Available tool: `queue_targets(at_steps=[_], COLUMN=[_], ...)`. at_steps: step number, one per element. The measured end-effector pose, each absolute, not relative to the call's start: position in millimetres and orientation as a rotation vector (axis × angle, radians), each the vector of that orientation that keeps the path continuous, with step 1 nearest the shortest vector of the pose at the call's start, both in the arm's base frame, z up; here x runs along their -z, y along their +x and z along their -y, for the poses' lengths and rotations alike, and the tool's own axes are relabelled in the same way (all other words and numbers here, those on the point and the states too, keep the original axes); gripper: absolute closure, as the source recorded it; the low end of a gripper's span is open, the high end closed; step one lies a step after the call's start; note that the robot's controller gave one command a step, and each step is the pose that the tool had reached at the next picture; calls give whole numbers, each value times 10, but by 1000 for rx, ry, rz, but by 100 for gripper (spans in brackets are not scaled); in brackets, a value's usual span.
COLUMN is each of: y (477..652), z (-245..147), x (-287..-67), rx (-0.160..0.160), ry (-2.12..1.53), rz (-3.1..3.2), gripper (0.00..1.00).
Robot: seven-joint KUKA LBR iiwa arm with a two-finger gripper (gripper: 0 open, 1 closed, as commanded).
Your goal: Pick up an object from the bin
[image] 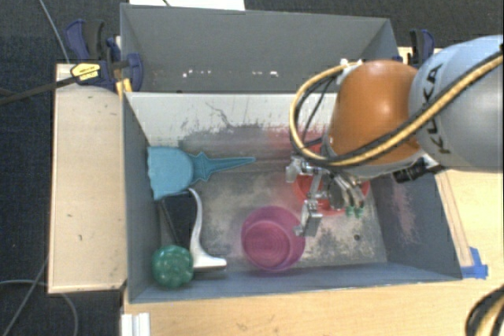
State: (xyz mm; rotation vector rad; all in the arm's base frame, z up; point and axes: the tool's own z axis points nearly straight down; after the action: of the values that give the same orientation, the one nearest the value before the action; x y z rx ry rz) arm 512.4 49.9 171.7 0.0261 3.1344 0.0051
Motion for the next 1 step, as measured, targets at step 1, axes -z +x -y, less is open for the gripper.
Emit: queue_targets(at_steps=[1], y=[5432], z=[-770], x=[-936], rx=[-4], ry=[-504], rz=[-3093], gripper=[100])
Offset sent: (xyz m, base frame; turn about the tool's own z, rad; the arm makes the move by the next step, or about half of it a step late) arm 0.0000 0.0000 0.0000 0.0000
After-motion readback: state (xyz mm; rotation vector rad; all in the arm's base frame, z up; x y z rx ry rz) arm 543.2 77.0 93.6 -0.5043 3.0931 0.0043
